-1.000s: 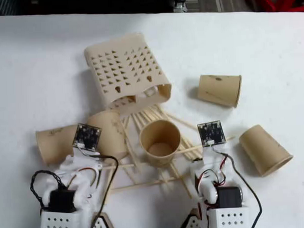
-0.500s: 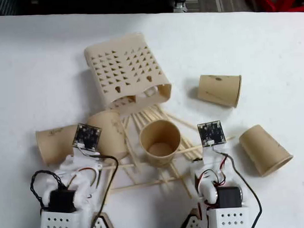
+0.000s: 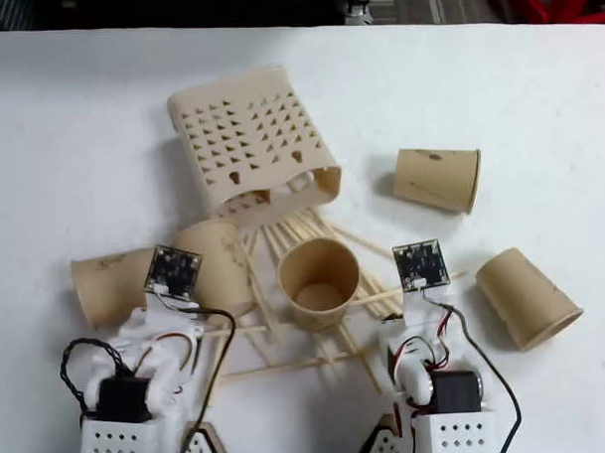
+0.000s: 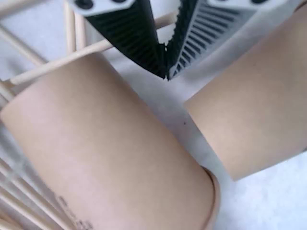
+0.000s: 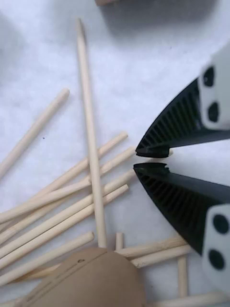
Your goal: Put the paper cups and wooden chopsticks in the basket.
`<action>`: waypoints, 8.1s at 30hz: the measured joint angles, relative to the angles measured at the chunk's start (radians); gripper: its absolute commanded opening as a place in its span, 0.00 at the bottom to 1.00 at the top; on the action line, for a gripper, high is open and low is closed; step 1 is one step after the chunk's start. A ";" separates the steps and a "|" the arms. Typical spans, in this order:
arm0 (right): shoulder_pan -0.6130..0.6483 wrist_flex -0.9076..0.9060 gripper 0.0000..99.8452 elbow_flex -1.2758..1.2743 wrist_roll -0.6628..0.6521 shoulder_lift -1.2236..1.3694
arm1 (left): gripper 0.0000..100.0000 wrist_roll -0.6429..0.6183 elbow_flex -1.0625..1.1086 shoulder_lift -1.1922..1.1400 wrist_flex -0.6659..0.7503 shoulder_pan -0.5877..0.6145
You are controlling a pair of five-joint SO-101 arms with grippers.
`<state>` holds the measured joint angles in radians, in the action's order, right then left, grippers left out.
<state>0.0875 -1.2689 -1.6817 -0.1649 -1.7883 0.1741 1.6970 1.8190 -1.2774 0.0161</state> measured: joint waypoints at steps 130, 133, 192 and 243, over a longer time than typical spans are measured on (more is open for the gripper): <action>0.325 0.839 0.30 1.267 -0.686 1.867 | 0.02 0.187 -0.061 0.000 0.005 0.000; 0.328 0.948 0.19 1.267 -0.686 1.927 | 0.02 0.187 -0.061 0.000 0.005 0.000; 0.164 -0.083 0.22 2.091 -0.726 1.941 | 0.02 0.187 -0.061 0.000 0.005 0.000; 0.328 0.496 0.20 2.091 -0.400 2.168 | 0.02 0.187 -0.061 0.002 0.005 0.000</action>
<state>0.4158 -0.7733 0.4097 -0.5654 0.3798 0.3613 1.6356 1.8205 -1.2727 0.0161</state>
